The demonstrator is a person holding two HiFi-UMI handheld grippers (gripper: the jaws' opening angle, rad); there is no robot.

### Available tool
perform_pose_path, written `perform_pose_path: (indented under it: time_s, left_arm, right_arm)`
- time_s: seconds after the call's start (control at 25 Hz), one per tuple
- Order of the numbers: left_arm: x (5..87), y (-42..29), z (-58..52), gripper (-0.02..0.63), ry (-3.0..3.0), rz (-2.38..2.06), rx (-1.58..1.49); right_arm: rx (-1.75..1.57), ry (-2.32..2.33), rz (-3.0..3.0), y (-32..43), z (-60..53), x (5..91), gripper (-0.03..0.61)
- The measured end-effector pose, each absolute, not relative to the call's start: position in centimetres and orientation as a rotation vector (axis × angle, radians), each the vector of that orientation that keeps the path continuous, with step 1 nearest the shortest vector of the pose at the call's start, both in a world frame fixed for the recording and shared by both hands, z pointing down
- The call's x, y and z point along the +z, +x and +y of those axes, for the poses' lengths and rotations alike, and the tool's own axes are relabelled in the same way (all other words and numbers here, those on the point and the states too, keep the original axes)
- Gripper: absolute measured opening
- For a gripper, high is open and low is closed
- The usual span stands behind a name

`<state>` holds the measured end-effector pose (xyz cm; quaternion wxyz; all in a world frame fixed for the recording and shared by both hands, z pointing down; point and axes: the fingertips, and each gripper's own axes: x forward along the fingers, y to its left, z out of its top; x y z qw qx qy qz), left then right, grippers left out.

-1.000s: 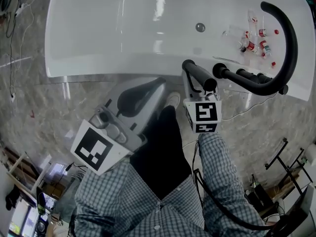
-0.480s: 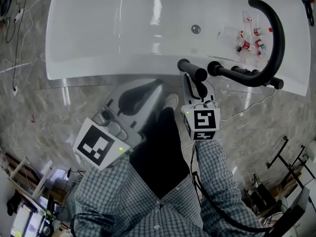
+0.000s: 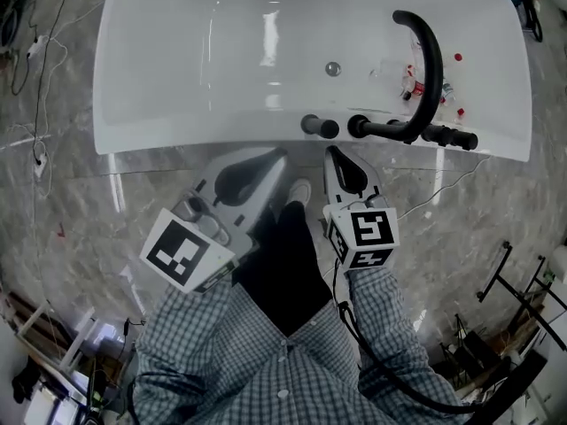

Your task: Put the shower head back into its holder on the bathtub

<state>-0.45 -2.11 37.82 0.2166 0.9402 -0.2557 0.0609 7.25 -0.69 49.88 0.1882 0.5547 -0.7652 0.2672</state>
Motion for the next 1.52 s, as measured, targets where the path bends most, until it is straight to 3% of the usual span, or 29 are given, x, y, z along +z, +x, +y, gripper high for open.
perform_pose_path:
  time_s: [0.8,1.52]
  left_arm:
    - [21.9,-0.4,0.1,0.008,2.753,-0.693,0.08]
    - [13.7,-2.2,0.5,0.008,2.836,-0.755,-0.066]
  right_arm:
    - [0.586,1.681,-2.308,8.9,0.4,28.3,0.025]
    - [0.362,1.72,-2.476,8.2,-0.3,17.1,0.021]
